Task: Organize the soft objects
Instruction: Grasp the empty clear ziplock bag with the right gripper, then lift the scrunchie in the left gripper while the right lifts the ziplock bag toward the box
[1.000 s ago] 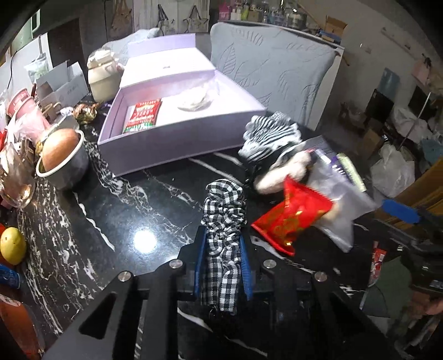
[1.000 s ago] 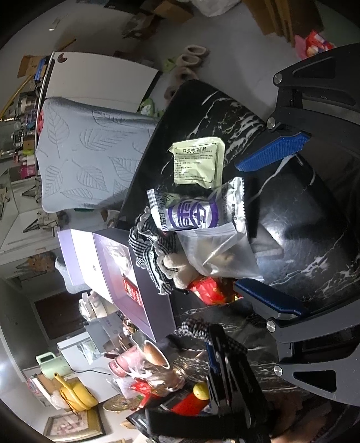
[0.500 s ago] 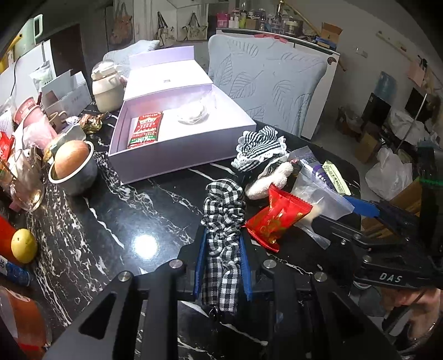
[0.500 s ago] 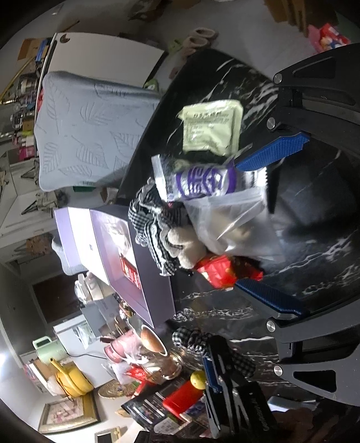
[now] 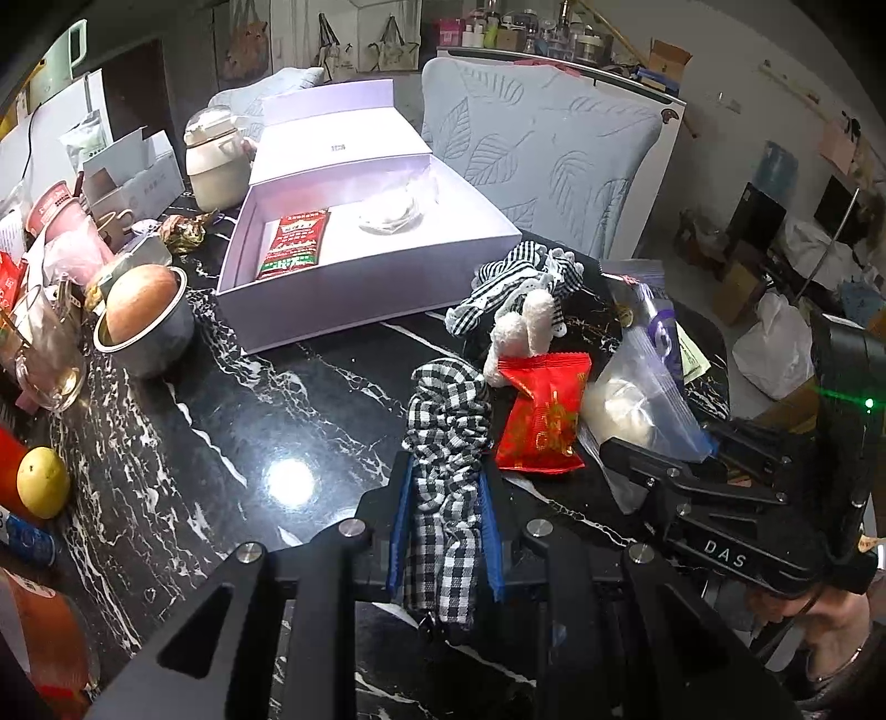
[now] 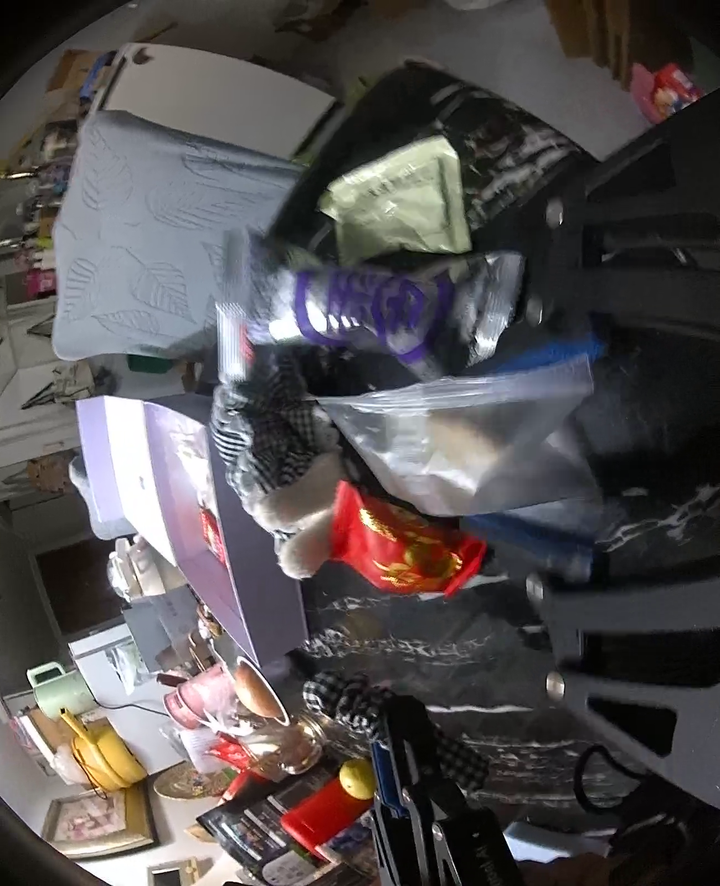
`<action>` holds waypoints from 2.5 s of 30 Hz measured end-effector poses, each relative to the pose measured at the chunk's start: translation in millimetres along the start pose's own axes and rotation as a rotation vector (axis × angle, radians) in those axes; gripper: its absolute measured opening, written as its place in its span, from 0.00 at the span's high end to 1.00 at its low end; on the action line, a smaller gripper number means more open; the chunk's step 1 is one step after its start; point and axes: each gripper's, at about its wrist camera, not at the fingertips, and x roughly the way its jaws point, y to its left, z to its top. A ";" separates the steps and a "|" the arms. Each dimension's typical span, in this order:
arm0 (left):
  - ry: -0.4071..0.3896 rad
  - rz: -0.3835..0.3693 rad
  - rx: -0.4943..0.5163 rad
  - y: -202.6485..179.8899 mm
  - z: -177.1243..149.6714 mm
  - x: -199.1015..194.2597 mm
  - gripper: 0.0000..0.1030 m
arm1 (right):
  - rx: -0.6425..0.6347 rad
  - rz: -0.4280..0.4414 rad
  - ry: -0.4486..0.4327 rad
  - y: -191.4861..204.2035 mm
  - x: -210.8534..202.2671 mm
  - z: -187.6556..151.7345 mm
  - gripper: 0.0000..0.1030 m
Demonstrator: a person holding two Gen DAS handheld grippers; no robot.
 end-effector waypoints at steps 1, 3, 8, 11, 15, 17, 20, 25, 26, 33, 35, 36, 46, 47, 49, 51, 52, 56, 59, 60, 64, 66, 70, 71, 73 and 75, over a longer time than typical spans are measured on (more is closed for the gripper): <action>0.000 0.000 0.000 -0.2 -0.1 -0.2 0.79 | 0.013 0.011 0.001 -1.5 -0.1 -1.4 0.66; -0.002 -0.001 -0.001 -0.7 -0.4 -1.9 0.79 | 0.016 0.023 -0.007 -1.9 -2.6 -3.9 0.72; -0.013 0.001 -0.003 -1.3 -1.8 -7.3 0.79 | 0.021 0.048 -0.022 -1.4 -10.9 -8.1 0.72; -0.018 0.000 -0.001 -2.0 -3.5 -10.4 0.79 | 0.028 0.054 -0.022 0.4 -15.3 -10.9 0.72; -0.024 -0.008 0.002 -5.3 -8.0 -15.3 0.79 | 0.040 0.060 -0.021 0.8 -24.5 -17.9 0.72; -0.025 -0.015 0.004 -7.9 -10.9 -17.5 0.79 | 0.043 0.064 -0.019 1.1 -29.9 -22.1 0.72; -0.019 -0.028 0.010 -13.5 -16.2 -18.7 0.79 | 0.044 0.066 -0.022 2.7 -39.2 -29.0 0.72; -0.011 -0.053 0.015 -21.8 -22.8 -20.8 0.79 | 0.043 0.074 -0.017 7.8 -53.9 -37.8 0.72; -0.012 -0.056 0.019 -24.2 -23.7 -21.9 0.79 | 0.043 0.079 -0.018 8.4 -56.5 -38.8 0.72; -0.053 -0.055 0.046 -35.9 -24.4 -37.5 0.79 | 0.016 0.084 -0.045 14.7 -81.2 -39.1 0.72; -0.069 -0.057 0.053 -38.4 -22.3 -43.4 0.79 | 0.005 0.088 -0.055 17.6 -88.3 -36.3 0.72; -0.078 -0.057 0.057 -39.6 -20.9 -46.3 0.79 | 0.000 0.091 -0.061 18.3 -92.1 -35.1 0.72; -0.217 -0.062 0.089 -50.2 8.2 -86.2 0.79 | -0.088 0.131 -0.184 33.2 -135.2 2.6 0.72; -0.238 -0.057 0.092 -51.2 14.0 -90.9 0.79 | -0.096 0.124 -0.197 33.9 -137.0 6.9 0.72; -0.267 -0.051 0.102 -53.2 21.8 -97.5 0.79 | -0.114 0.112 -0.224 35.0 -141.4 16.5 0.72; -0.297 -0.041 0.111 -54.6 33.5 -103.3 0.79 | -0.121 0.112 -0.247 34.6 -145.7 26.9 0.72; -0.305 -0.040 0.112 -55.1 36.4 -104.9 0.79 | -0.125 0.113 -0.260 33.6 -147.9 33.0 0.72; -0.329 -0.016 0.108 -53.0 58.0 -105.3 0.79 | -0.161 0.092 -0.308 33.3 -152.9 54.5 0.72; -0.356 -0.002 0.093 -48.3 74.9 -105.4 0.79 | -0.168 0.103 -0.319 31.7 -150.5 72.5 0.72; -0.362 0.007 0.092 -47.7 78.2 -105.4 0.79 | -0.170 0.105 -0.322 30.9 -149.2 78.3 0.72; -0.378 0.029 0.084 -39.6 98.1 -100.2 0.79 | -0.189 0.093 -0.340 28.7 -141.6 101.6 0.72; -0.380 0.037 0.077 -33.8 109.3 -95.0 0.79 | -0.192 0.102 -0.347 27.1 -136.2 115.2 0.72; -0.377 0.057 0.070 -23.7 130.0 -84.9 0.79 | -0.191 0.119 -0.349 24.2 -123.7 138.7 0.72; -0.375 0.064 0.070 -20.3 137.2 -80.6 0.79 | -0.192 0.119 -0.350 23.7 -120.2 145.0 0.72; -0.372 0.070 0.070 -14.7 148.6 -72.6 0.79 | -0.197 0.116 -0.355 23.1 -114.2 156.7 0.72; -0.368 0.074 0.066 -8.6 158.3 -65.2 0.79 | -0.201 0.115 -0.355 23.0 -106.7 168.5 0.72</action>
